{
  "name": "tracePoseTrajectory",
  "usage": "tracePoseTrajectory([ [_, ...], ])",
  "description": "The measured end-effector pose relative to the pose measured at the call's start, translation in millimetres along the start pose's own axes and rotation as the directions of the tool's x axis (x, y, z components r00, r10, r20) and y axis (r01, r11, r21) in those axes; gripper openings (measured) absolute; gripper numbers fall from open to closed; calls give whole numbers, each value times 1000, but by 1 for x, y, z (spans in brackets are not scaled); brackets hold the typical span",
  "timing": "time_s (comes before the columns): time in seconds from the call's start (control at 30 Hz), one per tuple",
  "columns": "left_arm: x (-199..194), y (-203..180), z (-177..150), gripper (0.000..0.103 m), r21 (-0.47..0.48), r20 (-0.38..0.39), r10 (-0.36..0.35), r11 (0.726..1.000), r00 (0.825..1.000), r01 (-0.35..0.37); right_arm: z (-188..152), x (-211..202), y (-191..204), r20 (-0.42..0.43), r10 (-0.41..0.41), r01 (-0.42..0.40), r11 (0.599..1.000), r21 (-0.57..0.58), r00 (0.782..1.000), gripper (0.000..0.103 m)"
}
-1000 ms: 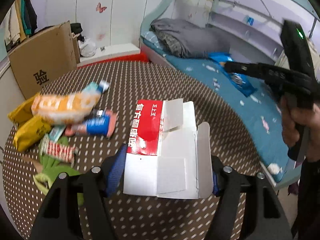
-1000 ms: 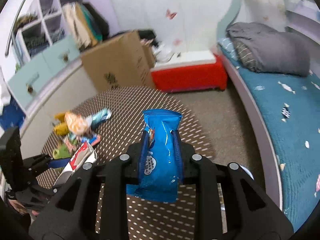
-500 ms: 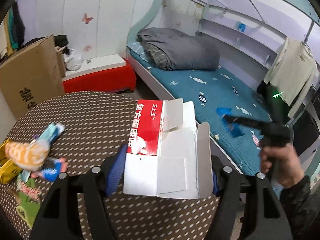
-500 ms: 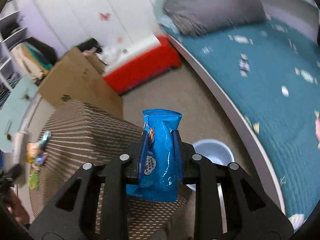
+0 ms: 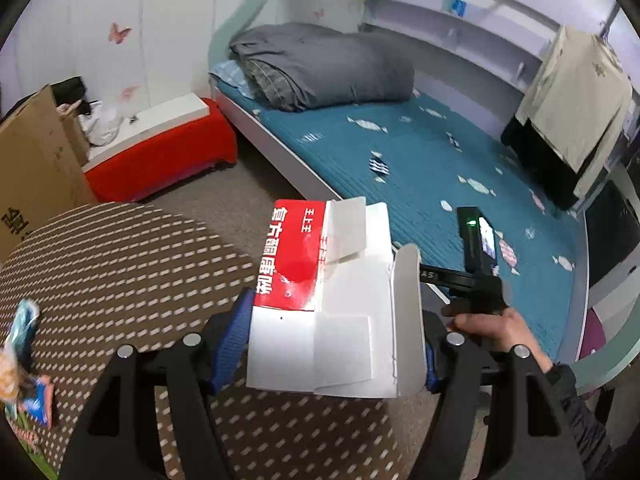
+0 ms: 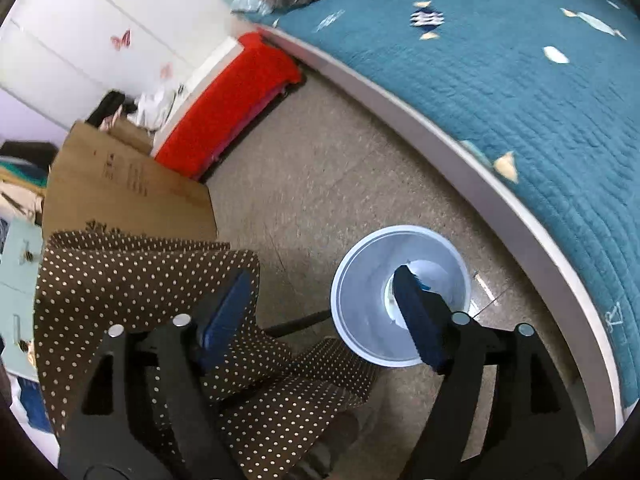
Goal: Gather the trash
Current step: 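Drop the blue wrapper and red-and-white box into the wastebasket with both grippers, then return both grippers to the table and grasp the green glove with the left gripper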
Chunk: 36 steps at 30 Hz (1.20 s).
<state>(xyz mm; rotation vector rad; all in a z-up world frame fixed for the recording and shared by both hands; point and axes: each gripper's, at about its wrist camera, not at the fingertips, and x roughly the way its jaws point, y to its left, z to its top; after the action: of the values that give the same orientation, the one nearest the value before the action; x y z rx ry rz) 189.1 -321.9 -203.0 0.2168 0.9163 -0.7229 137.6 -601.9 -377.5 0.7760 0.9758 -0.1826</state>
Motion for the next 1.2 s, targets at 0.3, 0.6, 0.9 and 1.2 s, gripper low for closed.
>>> tracePoseTrajectory([
  [0.3,80,-49,21,67,73,-126,-36,996,991,46,6,-73,-25,153,0,-2,1000,14,988,85],
  [0.6,159,-78,37,72,155,-312,-13,986,950,64,9,-111,-23,224,16,-17,1000,0,974,86],
  [0.9,163,-69,46,93,133,-313,57,991,948,-16,0,-115,-7,229,25,-24,1000,-9,973,93],
  [1.2,96,-50,41,93,79,-173,82,994,981,-69,-16,-130,26,248,-20,30,999,-35,968,97],
])
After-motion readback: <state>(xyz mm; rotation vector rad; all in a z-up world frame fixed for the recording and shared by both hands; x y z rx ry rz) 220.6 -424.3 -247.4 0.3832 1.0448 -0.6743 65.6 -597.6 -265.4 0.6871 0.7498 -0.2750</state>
